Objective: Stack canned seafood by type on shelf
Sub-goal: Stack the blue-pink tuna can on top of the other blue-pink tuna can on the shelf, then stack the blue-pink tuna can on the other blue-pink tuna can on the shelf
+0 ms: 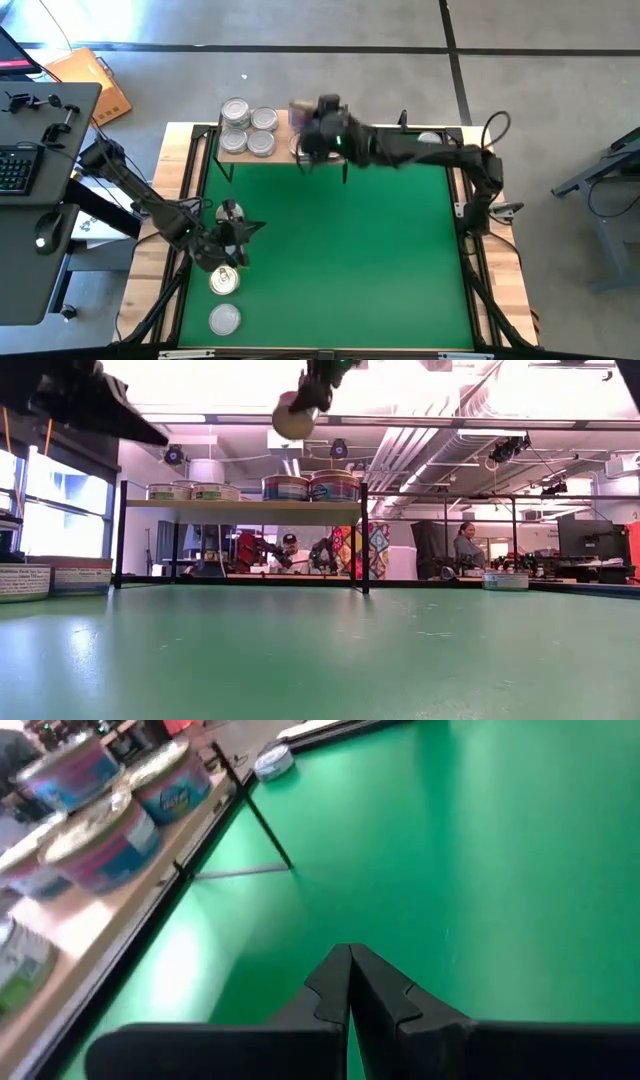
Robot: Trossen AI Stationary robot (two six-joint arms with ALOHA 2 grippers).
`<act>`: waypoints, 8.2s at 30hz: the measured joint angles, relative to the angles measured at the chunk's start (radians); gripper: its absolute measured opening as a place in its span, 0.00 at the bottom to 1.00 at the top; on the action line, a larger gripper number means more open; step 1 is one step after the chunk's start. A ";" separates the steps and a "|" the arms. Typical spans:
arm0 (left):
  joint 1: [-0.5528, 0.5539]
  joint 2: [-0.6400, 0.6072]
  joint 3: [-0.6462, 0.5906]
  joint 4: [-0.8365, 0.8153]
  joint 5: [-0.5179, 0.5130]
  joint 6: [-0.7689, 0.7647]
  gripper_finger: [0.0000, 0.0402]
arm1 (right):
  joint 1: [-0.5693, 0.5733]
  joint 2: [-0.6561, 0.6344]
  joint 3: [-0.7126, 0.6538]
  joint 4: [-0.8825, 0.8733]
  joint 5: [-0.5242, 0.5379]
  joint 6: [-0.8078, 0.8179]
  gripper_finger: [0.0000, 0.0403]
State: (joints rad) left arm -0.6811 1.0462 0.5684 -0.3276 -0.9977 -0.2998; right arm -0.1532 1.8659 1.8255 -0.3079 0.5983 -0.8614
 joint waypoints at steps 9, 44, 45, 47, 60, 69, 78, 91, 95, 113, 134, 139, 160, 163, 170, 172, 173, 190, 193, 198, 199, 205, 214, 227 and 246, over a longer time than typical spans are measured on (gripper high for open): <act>-0.001 0.001 -0.032 0.038 -0.009 -0.023 0.00 | -0.180 0.125 0.058 0.028 -0.184 -0.022 0.45; -0.001 0.001 -0.031 0.061 -0.016 -0.003 0.00 | -0.192 0.199 0.059 -0.028 -0.235 -0.037 0.79; 0.000 0.001 -0.031 0.062 -0.016 -0.003 0.00 | -0.188 0.196 0.059 -0.029 -0.236 -0.038 0.79; 0.000 0.001 -0.031 0.064 -0.016 -0.003 0.00 | -0.178 0.182 0.059 -0.028 -0.237 -0.037 0.79; 0.000 0.001 -0.031 0.064 -0.016 -0.013 0.00 | 0.014 0.035 0.059 -0.331 -0.532 0.396 0.73; 0.000 0.000 -0.031 0.042 0.006 -0.090 0.00 | 0.234 0.034 -0.304 -0.095 -0.673 0.606 0.52; 0.124 -0.011 -0.030 -0.312 0.199 -0.619 0.00 | 0.394 0.034 -0.731 0.523 -0.429 0.896 0.38; 0.445 0.016 -0.032 -0.613 0.475 -0.766 0.00 | 0.457 0.034 -0.809 0.679 -0.214 0.905 0.35; 0.485 0.063 -0.031 -0.607 0.531 -0.731 0.00 | 0.456 0.034 -0.809 0.675 -0.214 0.902 0.35; 0.407 0.203 -0.038 0.123 0.783 -0.405 0.00 | 0.456 0.034 -0.809 0.671 -0.216 0.906 0.35; 0.325 0.409 -0.026 0.437 0.801 -0.169 0.00 | 0.457 0.034 -0.809 0.667 -0.232 0.906 0.35; 0.324 0.465 -0.021 0.462 0.773 -0.168 0.00 | 0.457 0.034 -0.809 0.667 -0.232 0.906 0.35; 0.289 0.395 -0.039 0.393 0.683 -0.151 0.00 | 0.457 0.033 -0.808 0.674 -0.256 0.906 0.35; 0.288 0.397 -0.049 0.409 0.673 -0.151 0.00 | 0.457 0.033 -0.808 0.693 -0.314 0.894 0.35; 0.289 0.398 -0.084 0.478 0.668 -0.109 0.00 | 0.500 0.033 -0.805 0.807 -0.329 0.731 0.38; 0.291 0.398 -0.092 0.485 0.668 -0.109 0.00 | 0.510 0.033 -0.794 0.806 -0.320 0.700 0.42; 0.294 0.398 -0.097 0.492 0.669 -0.108 0.00 | 0.513 0.033 -0.789 0.806 -0.319 0.693 0.45; 0.352 0.402 -0.105 0.507 0.697 -0.035 0.00 | 0.509 0.141 -0.677 0.733 -0.218 0.418 0.71; 0.352 0.405 -0.109 0.505 0.697 -0.030 0.00 | 0.489 0.141 -0.672 0.729 -0.233 0.451 0.71; 0.352 0.402 -0.107 0.529 0.693 -0.019 0.00 | 0.441 0.141 -0.672 0.680 -0.357 0.520 0.71; 0.352 0.402 -0.107 0.535 0.692 -0.018 0.00 | 0.431 0.142 -0.672 0.671 -0.374 0.539 0.71; 0.354 0.402 -0.107 0.537 0.690 -0.017 0.00 | 0.374 0.142 -0.583 0.505 -0.470 0.577 0.76; 0.354 0.402 -0.106 0.541 0.690 -0.020 0.00 | 0.312 0.142 -0.503 0.359 -0.618 0.465 0.85; 0.354 0.401 -0.105 0.541 0.689 -0.020 0.00 | 0.290 0.186 -0.503 0.340 -0.636 0.428 0.78; 0.110 0.323 -0.086 0.535 0.302 0.101 0.00 | 0.400 0.144 -0.802 0.820 -0.452 0.778 0.44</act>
State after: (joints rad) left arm -0.5715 1.3689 0.4828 0.2077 -0.6955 -0.1986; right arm 0.2467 2.0103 1.0234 0.5117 0.1466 -0.0832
